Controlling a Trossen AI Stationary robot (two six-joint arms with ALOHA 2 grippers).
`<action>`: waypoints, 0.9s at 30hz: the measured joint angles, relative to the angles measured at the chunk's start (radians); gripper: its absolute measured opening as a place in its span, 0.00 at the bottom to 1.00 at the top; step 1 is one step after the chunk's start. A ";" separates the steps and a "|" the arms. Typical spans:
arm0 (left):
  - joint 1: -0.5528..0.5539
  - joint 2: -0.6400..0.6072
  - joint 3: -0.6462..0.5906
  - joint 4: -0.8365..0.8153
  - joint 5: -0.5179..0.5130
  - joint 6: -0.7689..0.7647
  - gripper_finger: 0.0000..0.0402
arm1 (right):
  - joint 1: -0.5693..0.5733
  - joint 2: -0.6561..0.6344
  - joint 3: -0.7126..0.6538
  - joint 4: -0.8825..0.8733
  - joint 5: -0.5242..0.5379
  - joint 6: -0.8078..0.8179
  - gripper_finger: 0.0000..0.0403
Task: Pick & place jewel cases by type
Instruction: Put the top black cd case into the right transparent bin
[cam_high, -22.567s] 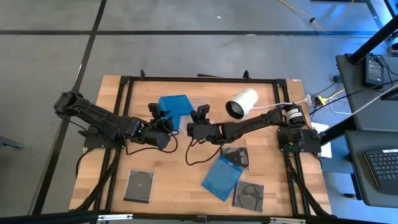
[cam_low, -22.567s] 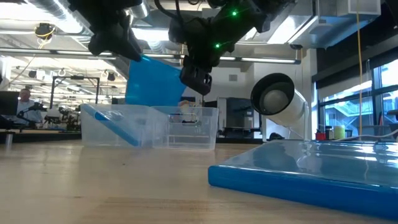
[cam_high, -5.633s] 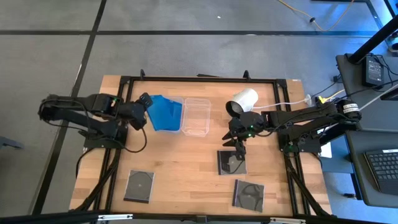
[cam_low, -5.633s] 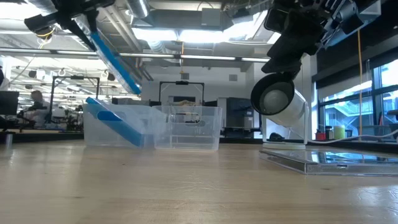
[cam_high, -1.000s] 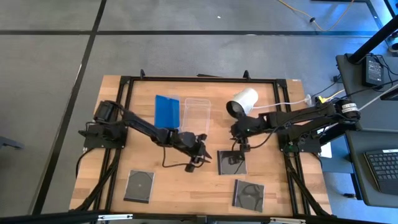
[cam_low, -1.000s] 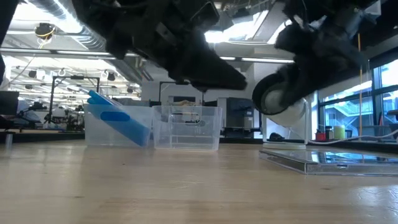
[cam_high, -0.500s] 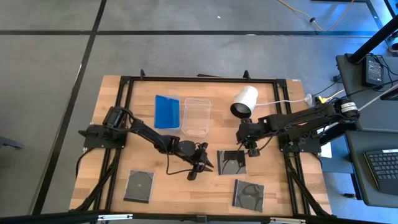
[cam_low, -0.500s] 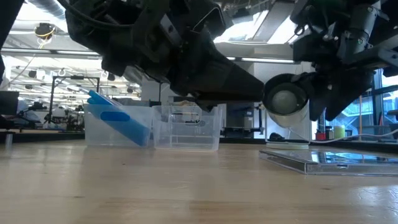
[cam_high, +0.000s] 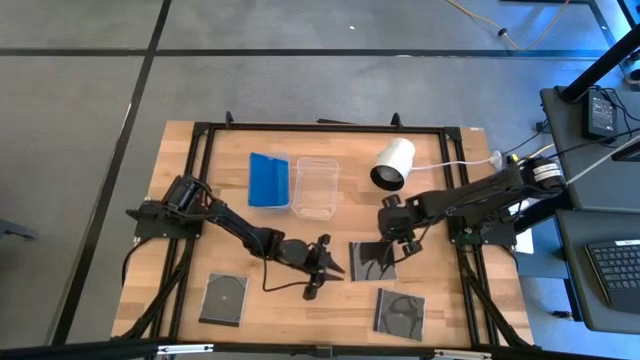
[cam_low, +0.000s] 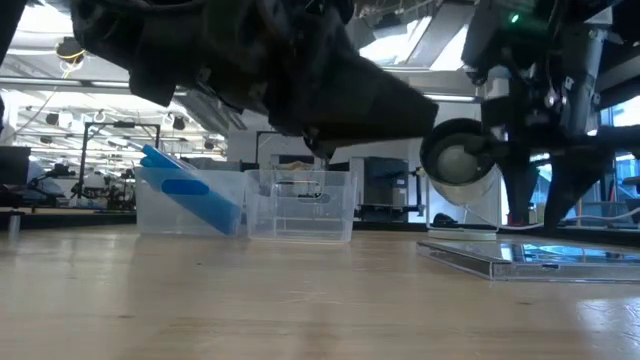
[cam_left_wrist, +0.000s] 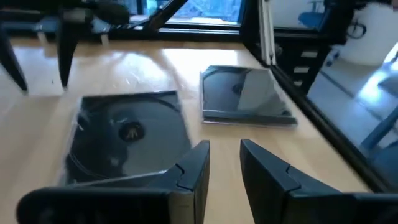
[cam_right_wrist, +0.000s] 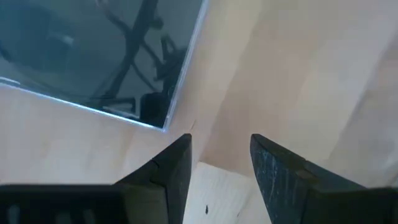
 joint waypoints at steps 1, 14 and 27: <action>0.000 0.000 0.000 -0.004 -0.001 0.030 0.22 | 0.000 0.024 0.009 -0.006 0.000 -0.022 0.41; 0.001 0.000 0.000 -0.002 -0.002 0.066 0.21 | 0.020 0.160 0.103 -0.201 0.054 -0.076 0.41; -0.001 0.000 -0.001 -0.015 -0.029 0.044 0.30 | 0.177 0.160 0.102 -0.109 0.093 -0.057 0.41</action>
